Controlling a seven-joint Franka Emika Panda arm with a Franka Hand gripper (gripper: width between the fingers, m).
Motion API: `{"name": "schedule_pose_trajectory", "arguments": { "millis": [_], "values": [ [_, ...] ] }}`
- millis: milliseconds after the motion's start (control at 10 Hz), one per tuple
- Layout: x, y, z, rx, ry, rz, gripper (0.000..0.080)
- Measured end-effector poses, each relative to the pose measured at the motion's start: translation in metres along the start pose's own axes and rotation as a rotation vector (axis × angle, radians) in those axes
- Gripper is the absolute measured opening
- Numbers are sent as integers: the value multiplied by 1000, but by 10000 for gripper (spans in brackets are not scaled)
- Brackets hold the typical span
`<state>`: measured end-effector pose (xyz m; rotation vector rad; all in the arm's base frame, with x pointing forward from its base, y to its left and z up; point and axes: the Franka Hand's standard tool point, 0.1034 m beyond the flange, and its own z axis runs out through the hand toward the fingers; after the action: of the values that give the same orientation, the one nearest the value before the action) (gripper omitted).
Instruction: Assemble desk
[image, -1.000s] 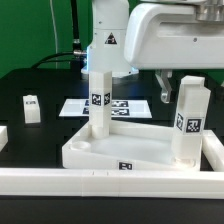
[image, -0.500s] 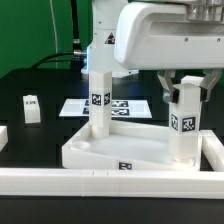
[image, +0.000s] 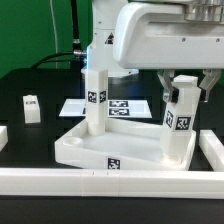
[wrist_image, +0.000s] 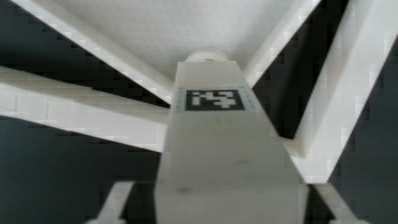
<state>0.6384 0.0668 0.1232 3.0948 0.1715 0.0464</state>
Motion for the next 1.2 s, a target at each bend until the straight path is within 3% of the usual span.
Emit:
{"name": "schedule_pose_trajectory", "arguments": {
  "millis": [400,700,1200],
  "values": [
    [1,1,1,4,29,341,292],
    [4,-1,3,23,78,573,292],
    [4,-1,3,36,73,827,292]
  ]
}}
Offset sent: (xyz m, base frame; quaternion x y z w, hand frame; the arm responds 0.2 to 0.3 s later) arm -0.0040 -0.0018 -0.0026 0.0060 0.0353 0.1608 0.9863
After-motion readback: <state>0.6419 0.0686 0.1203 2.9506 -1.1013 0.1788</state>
